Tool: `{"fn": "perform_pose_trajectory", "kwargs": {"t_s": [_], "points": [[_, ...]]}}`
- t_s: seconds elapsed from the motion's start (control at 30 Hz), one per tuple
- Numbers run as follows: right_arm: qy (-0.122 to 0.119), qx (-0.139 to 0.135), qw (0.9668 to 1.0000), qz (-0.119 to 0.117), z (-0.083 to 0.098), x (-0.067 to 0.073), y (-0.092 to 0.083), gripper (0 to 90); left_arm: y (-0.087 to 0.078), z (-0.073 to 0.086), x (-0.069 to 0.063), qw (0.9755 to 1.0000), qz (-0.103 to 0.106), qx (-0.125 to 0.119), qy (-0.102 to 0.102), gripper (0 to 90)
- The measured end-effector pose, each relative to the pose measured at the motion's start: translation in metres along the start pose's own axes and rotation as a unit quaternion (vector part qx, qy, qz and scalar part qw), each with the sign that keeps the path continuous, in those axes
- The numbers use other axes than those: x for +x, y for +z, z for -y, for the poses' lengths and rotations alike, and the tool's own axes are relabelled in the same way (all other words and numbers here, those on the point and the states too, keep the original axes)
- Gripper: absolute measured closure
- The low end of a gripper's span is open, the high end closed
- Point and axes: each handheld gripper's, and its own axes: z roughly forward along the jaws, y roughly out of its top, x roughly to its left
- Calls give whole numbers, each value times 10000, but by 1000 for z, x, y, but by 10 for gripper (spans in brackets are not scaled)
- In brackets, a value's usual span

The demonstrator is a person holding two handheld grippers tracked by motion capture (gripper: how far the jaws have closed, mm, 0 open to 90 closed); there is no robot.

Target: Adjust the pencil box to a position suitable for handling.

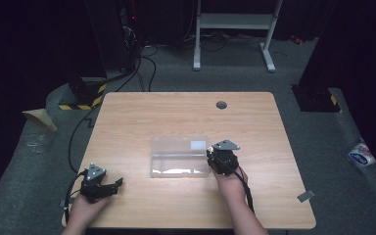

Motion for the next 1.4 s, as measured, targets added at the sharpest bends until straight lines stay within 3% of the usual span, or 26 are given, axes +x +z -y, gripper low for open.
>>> {"fn": "perform_pose_trajectory", "kwargs": {"t_s": [0.2,0.4,0.77,0.83,1.0,1.03,1.4], "points": [[-58,-12,10000,-57,-1,7,3,678,0,0,0,10000,8,8,1,210],[-225,-19,9995,-210,-3,24,8,677,0,0,0,10000,3,1,1,210],[-545,-38,9967,-594,-10,64,21,677,0,0,0,10000,19,5,0,209],[-672,3,9952,-707,-10,78,26,677,0,0,0,10000,18,3,-1,208],[-790,16,9932,-856,-14,95,33,677,0,0,0,10000,27,4,-6,208],[-827,31,9922,-930,-16,105,37,677,0,0,0,10000,35,4,-3,208],[-990,18,9891,-1089,-22,130,52,676,0,0,0,10000,84,-10,-8,208]]}}
